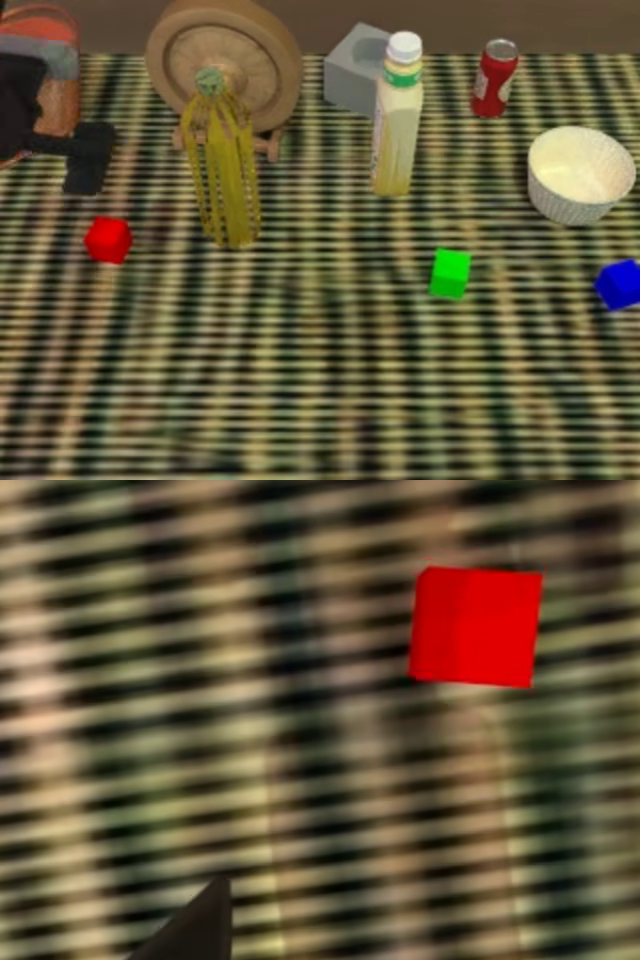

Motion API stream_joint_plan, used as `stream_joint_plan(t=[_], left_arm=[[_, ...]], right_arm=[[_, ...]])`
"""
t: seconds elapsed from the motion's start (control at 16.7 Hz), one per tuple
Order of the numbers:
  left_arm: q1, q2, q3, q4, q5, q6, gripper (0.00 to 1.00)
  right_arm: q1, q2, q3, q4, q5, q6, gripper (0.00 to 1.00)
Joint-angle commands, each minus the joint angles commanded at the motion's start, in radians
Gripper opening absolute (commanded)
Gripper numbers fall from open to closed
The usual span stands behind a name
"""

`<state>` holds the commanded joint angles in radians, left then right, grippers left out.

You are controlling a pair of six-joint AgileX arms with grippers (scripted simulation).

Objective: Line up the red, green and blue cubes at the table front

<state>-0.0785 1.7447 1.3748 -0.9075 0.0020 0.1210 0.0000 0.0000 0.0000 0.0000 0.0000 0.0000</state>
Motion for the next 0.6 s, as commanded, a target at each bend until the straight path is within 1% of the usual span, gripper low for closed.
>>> stream_joint_plan(t=[0.3, 0.48, 0.6], left_arm=[[-0.014, 0.365, 0.303, -0.168, 0.001, 0.023, 1.0], [-0.017, 0.472, 0.399, -0.211, 0.001, 0.028, 1.0], [-0.018, 0.492, 0.417, -0.218, 0.001, 0.029, 1.0]], right_arm=[[0.0, 0.0, 0.0, 0.0, 0.0, 0.0, 1.0], [0.0, 0.0, 0.0, 0.0, 0.0, 0.0, 1.0], [0.0, 0.0, 0.0, 0.0, 0.0, 0.0, 1.0]])
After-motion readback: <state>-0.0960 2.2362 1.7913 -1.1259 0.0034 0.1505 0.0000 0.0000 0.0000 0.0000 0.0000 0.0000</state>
